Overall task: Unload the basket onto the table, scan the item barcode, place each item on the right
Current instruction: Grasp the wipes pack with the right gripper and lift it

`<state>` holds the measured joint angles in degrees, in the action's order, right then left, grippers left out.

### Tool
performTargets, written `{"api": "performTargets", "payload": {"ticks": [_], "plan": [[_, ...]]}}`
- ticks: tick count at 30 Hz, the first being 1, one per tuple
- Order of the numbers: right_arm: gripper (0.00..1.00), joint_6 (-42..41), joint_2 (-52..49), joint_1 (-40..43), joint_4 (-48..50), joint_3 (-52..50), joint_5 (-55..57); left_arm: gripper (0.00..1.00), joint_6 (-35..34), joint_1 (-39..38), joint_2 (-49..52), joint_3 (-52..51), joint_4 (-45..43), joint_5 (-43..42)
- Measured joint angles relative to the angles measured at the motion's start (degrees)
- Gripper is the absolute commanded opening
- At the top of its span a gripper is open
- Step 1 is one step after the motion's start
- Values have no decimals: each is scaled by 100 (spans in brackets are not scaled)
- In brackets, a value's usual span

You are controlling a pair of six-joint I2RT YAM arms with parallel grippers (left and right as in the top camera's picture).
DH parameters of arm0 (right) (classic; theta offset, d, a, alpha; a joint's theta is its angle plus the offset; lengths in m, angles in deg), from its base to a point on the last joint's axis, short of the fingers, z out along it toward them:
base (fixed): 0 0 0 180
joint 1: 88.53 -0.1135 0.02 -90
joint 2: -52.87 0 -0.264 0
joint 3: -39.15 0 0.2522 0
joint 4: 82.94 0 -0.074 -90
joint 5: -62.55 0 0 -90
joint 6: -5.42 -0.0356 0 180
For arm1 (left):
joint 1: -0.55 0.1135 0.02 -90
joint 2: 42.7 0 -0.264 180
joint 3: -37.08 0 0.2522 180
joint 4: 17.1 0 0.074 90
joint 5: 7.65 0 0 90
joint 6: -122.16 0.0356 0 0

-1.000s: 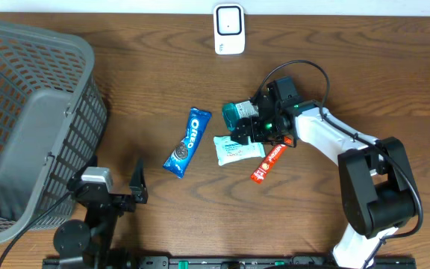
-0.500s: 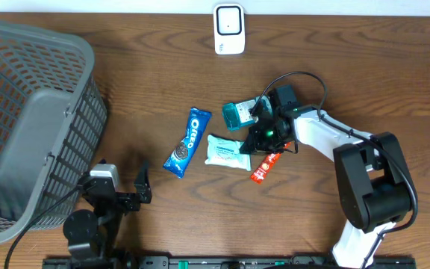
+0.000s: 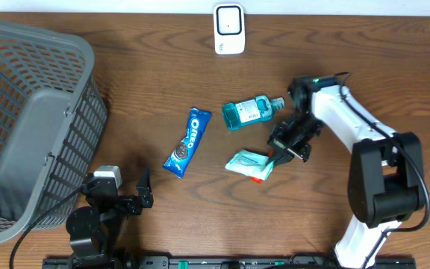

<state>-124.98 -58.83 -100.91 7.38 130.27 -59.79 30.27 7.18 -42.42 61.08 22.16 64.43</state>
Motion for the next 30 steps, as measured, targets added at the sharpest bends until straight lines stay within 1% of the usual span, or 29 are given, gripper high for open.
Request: {"api": "performTargets", "payload": {"ticks": [7, 13, 18, 20, 23, 25, 27, 30], "plan": [[1, -1432, 22, 304, -876, 28, -509, 98, -4, 0, 0, -4, 9, -2], [1, -2404, 22, 413, -1036, 28, -1051, 98, -7, 0, 0, -4, -33, 0], [1, -2835, 22, 417, -922, 28, -1272, 98, -7, 0, 0, -50, 7, 0], [1, -2809, 22, 424, -533, 28, -1182, 98, -4, 0, 0, -81, 9, 0], [1, -2385, 22, 483, 264, 31, -822, 98, -4, 0, 0, -98, 11, 0], [1, -1891, 22, 540, 826, 31, -549, 98, -4, 0, 0, -103, 11, 0], [1, -1220, 22, 568, 1263, 31, -138, 98, -4, 0, 0, -107, 11, 0], [1, -382, 22, 566, 1589, 31, 378, 98, -4, 0, 0, -116, 13, 0]]}}
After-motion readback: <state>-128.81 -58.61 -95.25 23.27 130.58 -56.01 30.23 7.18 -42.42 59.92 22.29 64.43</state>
